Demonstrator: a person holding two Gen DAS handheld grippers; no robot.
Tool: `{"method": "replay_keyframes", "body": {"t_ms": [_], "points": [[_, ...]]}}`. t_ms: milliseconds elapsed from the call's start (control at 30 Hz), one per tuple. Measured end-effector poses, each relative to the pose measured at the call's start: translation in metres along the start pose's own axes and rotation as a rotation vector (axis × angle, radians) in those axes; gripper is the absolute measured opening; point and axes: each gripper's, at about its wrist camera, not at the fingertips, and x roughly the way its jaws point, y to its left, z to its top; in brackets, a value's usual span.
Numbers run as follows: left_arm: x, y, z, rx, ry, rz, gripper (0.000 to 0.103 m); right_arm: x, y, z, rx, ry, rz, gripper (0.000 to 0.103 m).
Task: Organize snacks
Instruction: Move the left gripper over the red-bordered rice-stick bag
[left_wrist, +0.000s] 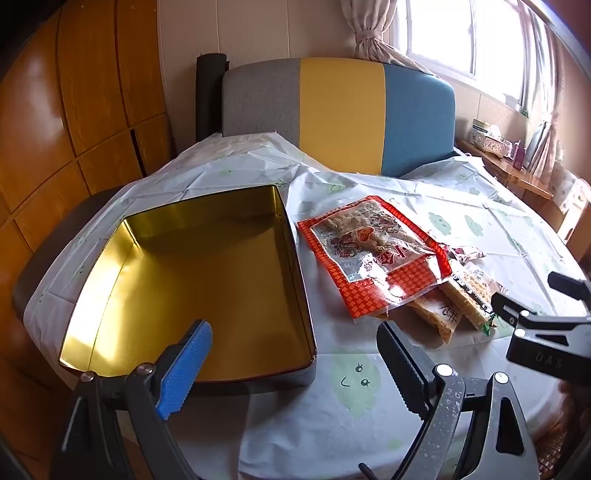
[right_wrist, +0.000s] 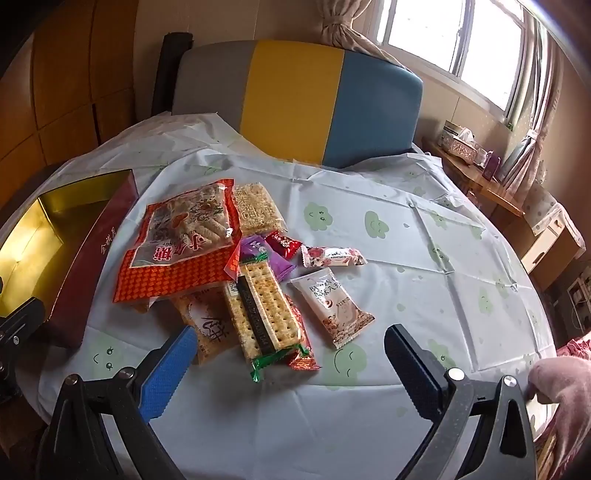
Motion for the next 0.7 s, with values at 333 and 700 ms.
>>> {"method": "replay_keyframes", "body": {"t_ms": [333,700], "points": [[0.000,0.000,0.000,0.005,0.002,0.001,0.091,0.003,-0.018,0.015,-0.035,0.003,-0.001,0.103],[0.001,-0.003,-0.001,0.012,0.000,0.004,0.091,0.017,-0.050,0.041,-0.087,-0.020,-0.021,0.103]]}}
